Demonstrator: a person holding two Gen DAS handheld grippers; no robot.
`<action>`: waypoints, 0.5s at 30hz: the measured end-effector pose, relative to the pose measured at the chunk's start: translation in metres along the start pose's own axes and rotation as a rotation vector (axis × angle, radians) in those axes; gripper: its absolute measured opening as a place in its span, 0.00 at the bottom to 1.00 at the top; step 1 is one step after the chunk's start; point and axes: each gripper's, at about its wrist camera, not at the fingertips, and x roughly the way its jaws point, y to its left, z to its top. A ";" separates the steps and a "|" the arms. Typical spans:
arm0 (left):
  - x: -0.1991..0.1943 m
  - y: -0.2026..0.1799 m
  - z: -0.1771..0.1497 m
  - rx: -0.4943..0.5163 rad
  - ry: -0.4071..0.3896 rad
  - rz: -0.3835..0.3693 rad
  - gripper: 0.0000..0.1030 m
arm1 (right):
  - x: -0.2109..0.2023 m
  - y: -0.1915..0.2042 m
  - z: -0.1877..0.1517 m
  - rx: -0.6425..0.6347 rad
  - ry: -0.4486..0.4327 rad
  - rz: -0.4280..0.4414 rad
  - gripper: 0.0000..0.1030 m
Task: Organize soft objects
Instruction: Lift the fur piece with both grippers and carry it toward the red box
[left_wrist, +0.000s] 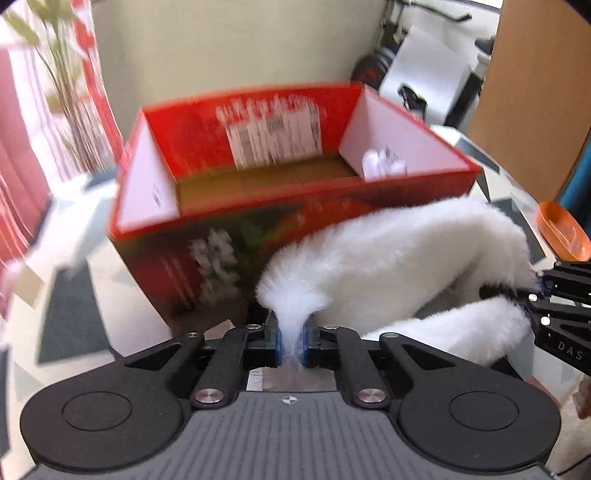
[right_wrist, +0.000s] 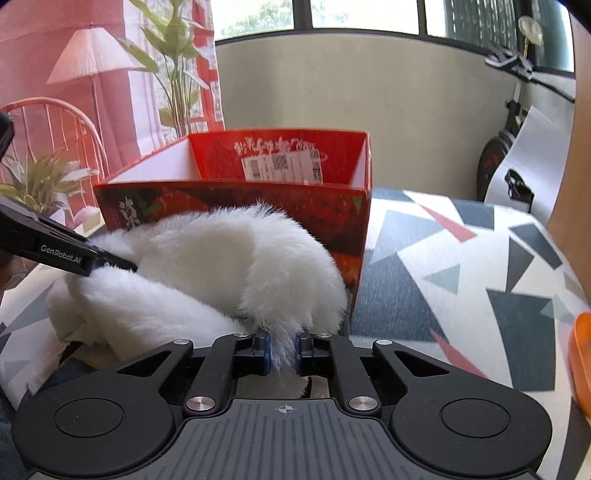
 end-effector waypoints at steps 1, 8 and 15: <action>-0.005 -0.001 0.000 0.009 -0.030 0.021 0.10 | 0.001 0.001 0.001 -0.005 0.003 0.000 0.10; -0.015 -0.018 -0.015 0.134 -0.146 0.135 0.10 | 0.016 -0.002 0.007 0.043 0.063 0.015 0.25; -0.016 -0.025 -0.016 0.134 -0.156 0.129 0.10 | 0.024 -0.022 0.028 0.203 0.077 0.036 0.37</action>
